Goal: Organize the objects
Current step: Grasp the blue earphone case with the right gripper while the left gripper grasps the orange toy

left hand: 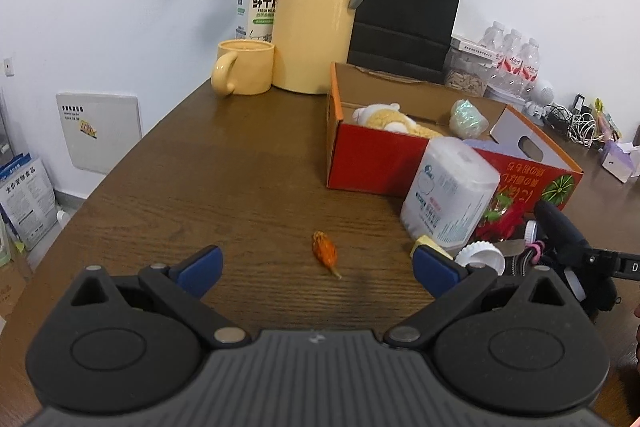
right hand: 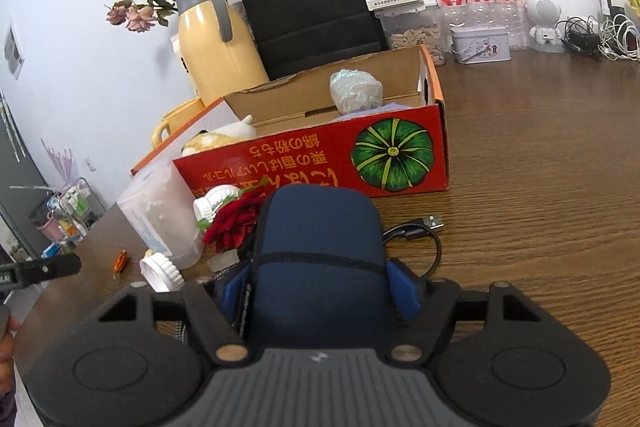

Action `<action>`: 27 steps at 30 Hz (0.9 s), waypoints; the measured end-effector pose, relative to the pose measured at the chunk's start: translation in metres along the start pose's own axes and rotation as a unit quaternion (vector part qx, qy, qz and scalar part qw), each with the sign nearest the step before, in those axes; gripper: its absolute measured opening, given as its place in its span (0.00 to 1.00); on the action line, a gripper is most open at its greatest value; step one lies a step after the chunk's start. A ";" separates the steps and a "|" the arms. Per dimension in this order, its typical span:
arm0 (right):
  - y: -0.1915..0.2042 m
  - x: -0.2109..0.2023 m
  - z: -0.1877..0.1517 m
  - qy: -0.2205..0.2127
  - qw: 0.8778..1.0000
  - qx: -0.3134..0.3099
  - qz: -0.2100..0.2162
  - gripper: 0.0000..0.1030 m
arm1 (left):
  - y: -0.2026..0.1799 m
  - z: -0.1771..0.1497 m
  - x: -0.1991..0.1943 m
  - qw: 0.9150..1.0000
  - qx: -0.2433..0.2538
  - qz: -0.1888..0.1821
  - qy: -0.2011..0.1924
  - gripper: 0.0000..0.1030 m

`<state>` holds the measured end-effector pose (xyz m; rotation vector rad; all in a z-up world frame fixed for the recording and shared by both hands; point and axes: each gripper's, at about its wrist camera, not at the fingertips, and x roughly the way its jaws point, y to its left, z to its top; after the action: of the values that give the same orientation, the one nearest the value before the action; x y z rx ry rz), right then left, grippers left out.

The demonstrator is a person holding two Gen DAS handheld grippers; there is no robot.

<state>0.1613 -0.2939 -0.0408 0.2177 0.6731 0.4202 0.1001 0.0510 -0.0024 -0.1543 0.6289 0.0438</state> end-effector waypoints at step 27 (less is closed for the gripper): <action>0.030 -0.027 -0.015 -0.102 0.990 -0.079 -0.063 0.59 | -0.012 0.001 0.052 0.998 -0.008 0.052 0.022 0.56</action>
<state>0.1231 -0.2785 -0.0277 0.0658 0.4469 0.3226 0.1437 0.0391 -0.0302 -0.1376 0.6806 0.1463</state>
